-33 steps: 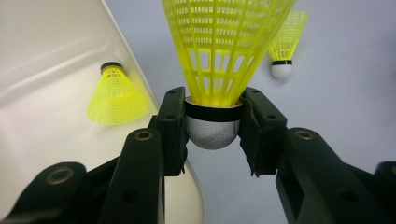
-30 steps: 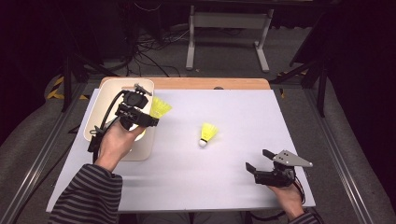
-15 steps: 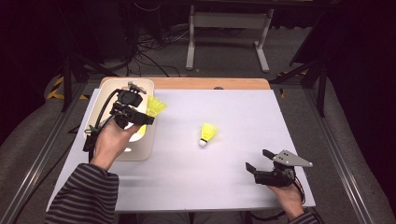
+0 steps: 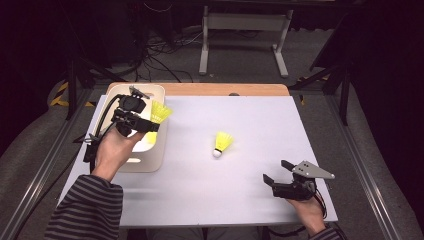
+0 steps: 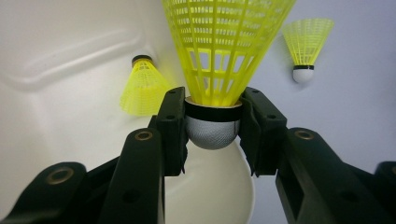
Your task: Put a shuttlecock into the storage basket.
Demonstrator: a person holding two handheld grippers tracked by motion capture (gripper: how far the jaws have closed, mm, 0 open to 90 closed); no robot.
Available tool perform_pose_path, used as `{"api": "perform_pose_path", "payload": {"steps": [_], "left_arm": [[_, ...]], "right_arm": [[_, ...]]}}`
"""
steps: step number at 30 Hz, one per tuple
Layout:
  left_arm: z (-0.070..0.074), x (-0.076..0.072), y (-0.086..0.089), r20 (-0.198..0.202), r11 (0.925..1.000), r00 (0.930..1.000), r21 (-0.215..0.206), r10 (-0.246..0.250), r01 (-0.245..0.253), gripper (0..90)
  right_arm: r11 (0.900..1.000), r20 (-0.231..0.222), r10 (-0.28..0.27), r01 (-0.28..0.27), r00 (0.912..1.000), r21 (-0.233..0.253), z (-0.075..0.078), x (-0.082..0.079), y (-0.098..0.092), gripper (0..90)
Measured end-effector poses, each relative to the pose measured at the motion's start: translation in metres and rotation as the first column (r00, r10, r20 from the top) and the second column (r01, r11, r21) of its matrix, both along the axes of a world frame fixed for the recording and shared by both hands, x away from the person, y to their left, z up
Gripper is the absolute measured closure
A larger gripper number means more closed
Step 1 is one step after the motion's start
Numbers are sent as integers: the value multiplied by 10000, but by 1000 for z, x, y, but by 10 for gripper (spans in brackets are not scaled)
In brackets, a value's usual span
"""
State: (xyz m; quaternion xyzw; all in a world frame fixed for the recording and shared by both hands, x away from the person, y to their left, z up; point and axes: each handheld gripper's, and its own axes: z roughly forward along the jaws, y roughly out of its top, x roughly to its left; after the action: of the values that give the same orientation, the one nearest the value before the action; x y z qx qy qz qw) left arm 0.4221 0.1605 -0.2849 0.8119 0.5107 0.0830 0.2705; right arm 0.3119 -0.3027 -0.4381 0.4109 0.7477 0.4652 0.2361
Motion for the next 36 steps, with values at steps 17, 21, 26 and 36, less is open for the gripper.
{"api": "perform_pose_path", "payload": {"steps": [17,21,26,36], "left_arm": [[-8,5,14,-118,9990,9990,157,424,-422,641],[-9,7,16,-178,9984,9984,171,544,-541,641],[-11,10,21,-177,9977,9977,194,654,-650,641],[-16,15,28,-166,9950,9951,189,979,-976,641]], "right_arm": [[10000,15,-16,16,10000,6,0,0,0,134],[10000,11,-15,15,10000,5,0,0,0,134],[10000,25,-48,48,10000,33,0,0,-1,133],[10000,-5,-40,40,10000,3,0,0,0,134]]}}
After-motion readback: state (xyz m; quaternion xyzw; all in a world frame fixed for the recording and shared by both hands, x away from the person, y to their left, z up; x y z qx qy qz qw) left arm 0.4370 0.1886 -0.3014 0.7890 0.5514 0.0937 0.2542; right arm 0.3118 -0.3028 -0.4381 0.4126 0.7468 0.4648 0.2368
